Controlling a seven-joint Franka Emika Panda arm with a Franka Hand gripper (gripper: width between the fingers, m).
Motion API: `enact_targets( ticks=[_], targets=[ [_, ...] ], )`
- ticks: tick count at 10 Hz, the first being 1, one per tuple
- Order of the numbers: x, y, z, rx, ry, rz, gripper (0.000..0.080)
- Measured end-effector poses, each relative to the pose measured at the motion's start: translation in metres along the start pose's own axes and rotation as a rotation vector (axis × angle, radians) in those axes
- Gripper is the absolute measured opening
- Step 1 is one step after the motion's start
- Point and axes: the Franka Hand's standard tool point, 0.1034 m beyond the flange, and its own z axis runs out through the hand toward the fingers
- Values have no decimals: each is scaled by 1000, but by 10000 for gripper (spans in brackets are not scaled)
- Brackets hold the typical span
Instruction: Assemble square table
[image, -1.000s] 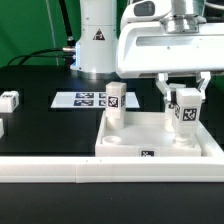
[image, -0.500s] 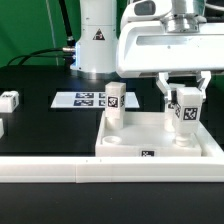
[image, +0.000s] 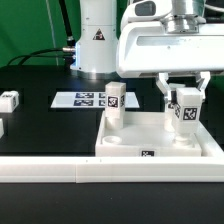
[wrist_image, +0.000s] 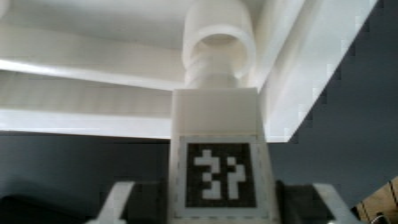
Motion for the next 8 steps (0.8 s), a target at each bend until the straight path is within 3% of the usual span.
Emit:
enact_targets(
  ticks=[8],
  targets=[
    [2,1,1,-4,23,-9,290]
  ],
)
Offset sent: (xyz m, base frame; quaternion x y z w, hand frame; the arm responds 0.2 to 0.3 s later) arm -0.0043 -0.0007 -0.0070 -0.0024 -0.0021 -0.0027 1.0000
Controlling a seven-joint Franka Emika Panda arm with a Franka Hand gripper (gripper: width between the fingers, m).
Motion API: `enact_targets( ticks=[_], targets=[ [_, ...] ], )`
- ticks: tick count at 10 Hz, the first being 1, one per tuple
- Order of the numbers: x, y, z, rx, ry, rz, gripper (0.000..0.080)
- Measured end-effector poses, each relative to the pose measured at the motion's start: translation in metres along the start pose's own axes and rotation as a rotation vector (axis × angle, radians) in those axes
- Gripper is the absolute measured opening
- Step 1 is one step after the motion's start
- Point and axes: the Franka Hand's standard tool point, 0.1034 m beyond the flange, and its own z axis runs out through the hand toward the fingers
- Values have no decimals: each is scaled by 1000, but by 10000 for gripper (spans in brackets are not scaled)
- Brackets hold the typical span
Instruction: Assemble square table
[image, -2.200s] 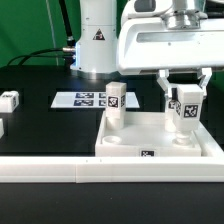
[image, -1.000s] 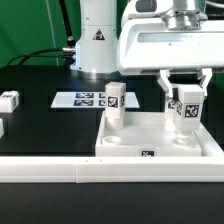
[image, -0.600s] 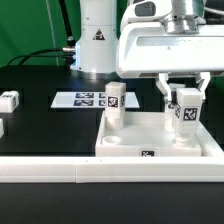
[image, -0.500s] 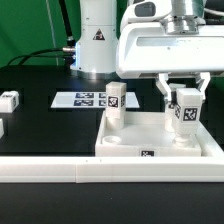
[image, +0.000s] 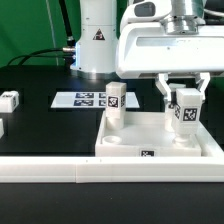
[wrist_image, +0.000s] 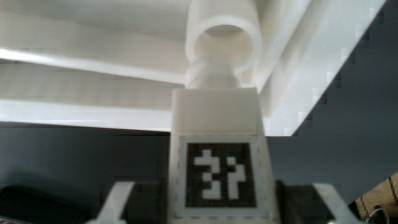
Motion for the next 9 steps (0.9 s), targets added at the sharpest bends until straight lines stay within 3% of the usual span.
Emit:
enact_targets(
  ticks=[9],
  targets=[
    [-5,-6,-3,2,5,-1,290]
  ],
)
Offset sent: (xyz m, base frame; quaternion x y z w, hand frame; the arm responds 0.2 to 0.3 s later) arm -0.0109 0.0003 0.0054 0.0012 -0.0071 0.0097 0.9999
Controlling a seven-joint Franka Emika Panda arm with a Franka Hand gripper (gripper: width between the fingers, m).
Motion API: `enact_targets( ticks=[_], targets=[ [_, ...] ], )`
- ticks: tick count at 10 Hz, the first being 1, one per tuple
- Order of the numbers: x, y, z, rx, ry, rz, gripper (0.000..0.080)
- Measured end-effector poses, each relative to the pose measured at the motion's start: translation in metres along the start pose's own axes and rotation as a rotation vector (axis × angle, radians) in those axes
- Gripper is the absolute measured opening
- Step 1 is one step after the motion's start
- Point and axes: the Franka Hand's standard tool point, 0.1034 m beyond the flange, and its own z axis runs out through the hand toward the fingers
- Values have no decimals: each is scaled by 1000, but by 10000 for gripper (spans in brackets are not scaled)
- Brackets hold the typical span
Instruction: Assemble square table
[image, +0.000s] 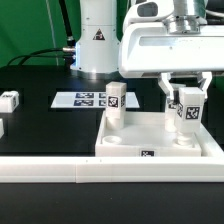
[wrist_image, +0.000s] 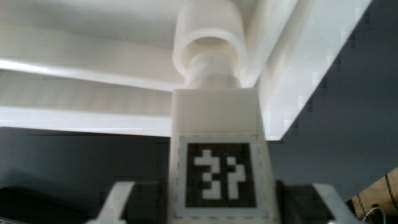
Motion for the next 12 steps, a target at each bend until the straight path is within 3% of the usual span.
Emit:
enact_targets(
  ticks=[12],
  targets=[
    [-5,1,0,-2,-12,-28,290]
  ],
)
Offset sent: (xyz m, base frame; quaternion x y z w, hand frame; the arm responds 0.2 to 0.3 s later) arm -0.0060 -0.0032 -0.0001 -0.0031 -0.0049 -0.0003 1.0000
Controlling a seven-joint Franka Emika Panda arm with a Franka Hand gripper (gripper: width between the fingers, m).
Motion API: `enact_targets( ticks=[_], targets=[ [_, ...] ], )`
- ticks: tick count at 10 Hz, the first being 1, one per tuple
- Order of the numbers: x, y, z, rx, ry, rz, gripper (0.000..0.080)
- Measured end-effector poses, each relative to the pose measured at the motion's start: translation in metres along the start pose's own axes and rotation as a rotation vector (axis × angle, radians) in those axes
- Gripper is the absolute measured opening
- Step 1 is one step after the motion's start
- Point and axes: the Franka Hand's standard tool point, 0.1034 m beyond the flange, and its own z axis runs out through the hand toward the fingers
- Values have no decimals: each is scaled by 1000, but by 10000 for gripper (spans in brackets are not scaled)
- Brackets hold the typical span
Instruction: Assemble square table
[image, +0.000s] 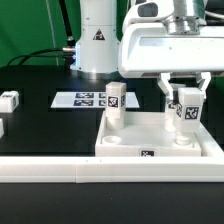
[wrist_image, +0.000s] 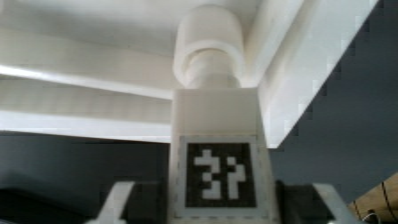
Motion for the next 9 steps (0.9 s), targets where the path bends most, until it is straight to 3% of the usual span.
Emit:
enact_targets(
  ticks=[5,9],
  targets=[
    [-11,0,9,-3,-21,-13,290],
    [-11,-1,11,-4,-10,-15,290]
  ],
)
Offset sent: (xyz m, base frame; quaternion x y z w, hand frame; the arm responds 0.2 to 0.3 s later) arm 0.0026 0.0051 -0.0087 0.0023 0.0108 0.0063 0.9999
